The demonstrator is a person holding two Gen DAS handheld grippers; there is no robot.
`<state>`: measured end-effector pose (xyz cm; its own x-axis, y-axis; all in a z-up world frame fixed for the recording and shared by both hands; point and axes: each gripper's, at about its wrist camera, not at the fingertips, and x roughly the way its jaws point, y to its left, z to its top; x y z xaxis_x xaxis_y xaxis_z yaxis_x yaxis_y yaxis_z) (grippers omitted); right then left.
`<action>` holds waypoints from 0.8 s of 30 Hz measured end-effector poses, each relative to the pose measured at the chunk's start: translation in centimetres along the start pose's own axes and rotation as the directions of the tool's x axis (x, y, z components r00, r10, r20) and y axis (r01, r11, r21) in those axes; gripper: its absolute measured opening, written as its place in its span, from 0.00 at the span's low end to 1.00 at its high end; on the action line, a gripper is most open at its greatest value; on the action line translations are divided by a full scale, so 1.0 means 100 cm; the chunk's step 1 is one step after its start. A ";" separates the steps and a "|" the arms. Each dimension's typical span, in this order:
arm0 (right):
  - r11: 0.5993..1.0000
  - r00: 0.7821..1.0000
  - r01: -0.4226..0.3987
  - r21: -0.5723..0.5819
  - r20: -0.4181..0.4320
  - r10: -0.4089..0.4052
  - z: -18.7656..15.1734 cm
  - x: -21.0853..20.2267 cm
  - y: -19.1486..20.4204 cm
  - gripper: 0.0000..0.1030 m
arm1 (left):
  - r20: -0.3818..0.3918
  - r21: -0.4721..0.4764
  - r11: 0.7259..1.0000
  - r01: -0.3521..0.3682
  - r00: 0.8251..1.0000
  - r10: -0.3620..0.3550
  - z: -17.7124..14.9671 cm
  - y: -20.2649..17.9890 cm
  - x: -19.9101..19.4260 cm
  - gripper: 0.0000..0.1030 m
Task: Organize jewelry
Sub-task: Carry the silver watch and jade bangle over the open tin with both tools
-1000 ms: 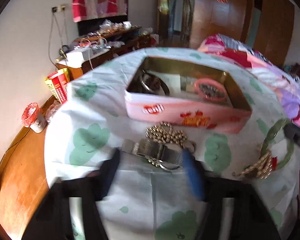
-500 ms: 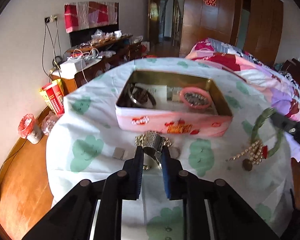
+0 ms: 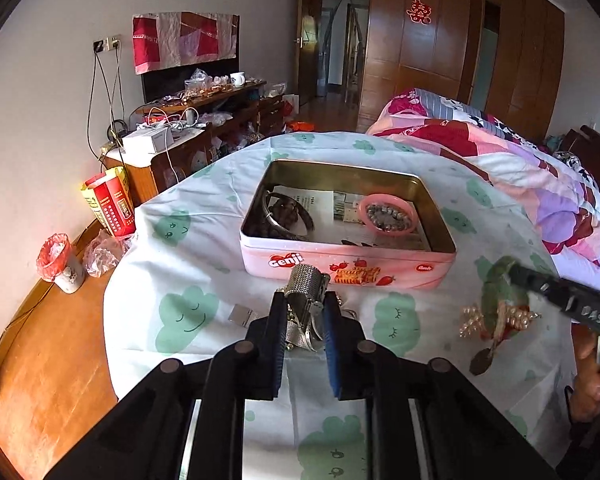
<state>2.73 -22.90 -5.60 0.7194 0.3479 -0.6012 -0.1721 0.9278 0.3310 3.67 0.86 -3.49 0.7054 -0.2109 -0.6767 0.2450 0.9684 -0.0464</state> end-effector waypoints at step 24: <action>0.998 0.993 -0.066 0.001 -0.100 0.066 -0.009 0.001 -0.002 0.08 | 0.018 0.009 1.000 0.001 1.000 -0.001 0.005 0.001 -0.011 0.17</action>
<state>2.24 -22.92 -6.42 0.6355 0.4201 -0.6478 -0.2188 0.9026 0.3707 3.30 1.09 -2.36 0.7169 -0.2138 -0.6636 0.2513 0.9671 -0.0402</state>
